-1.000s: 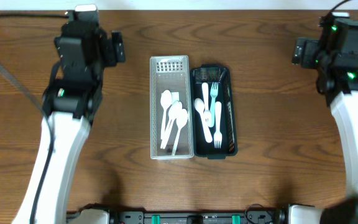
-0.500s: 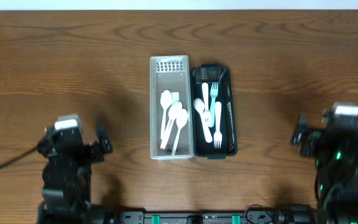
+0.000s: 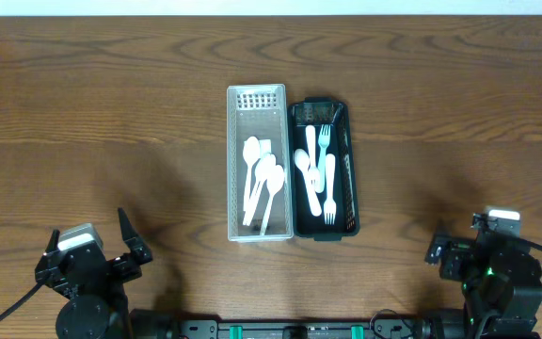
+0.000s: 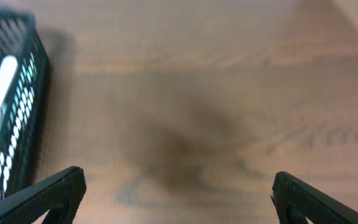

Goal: Pack container

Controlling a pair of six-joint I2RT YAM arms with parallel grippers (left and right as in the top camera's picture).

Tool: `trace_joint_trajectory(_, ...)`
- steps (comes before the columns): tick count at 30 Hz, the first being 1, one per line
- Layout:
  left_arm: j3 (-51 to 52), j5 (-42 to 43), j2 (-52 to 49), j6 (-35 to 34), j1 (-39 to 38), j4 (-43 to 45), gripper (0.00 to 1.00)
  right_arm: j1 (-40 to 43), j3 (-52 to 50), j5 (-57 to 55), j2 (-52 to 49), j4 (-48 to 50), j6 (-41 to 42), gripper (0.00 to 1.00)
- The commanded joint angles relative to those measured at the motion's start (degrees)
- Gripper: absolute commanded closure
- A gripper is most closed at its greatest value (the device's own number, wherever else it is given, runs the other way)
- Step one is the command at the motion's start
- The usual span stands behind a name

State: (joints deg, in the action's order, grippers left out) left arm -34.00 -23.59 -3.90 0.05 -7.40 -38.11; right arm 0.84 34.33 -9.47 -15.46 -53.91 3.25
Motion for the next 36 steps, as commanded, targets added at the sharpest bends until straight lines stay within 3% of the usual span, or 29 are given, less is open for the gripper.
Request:
trace_joint_trajectory(1,0.0,-1.5,0.3,0.3,0.0,-1.9,0.02,-0.5,-0.3,0.3,0.4,-2.9,1.2,0.01)
trace_joint_trajectory(5,0.0,-1.5,0.3,0.3,0.0,-6.2,0.02,-0.5,-0.3,0.3,0.4,-7.4,1.2,0.01)
trace_joint_trajectory(17,0.0,-1.5,0.3,0.3,0.0,-17.4,0.02,-0.5,-0.3,0.3,1.4,-7.2,1.2,0.01)
trace_joint_trajectory(24,0.0,-1.5,0.3,0.3,0.0,-18.9,0.02,-2.2,-1.1,1.6,11.9,-6.2,0.6,0.01)
trace_joint_trajectory(28,0.0,-1.5,0.3,0.3,0.0,-18.9,0.02,-4.1,-6.6,2.5,14.8,3.1,-2.3,0.01)
trace_joint_trajectory(36,0.0,-1.5,0.3,0.3,0.0,-18.9,0.02,-5.4,-25.3,3.9,15.2,40.1,-4.0,0.01)
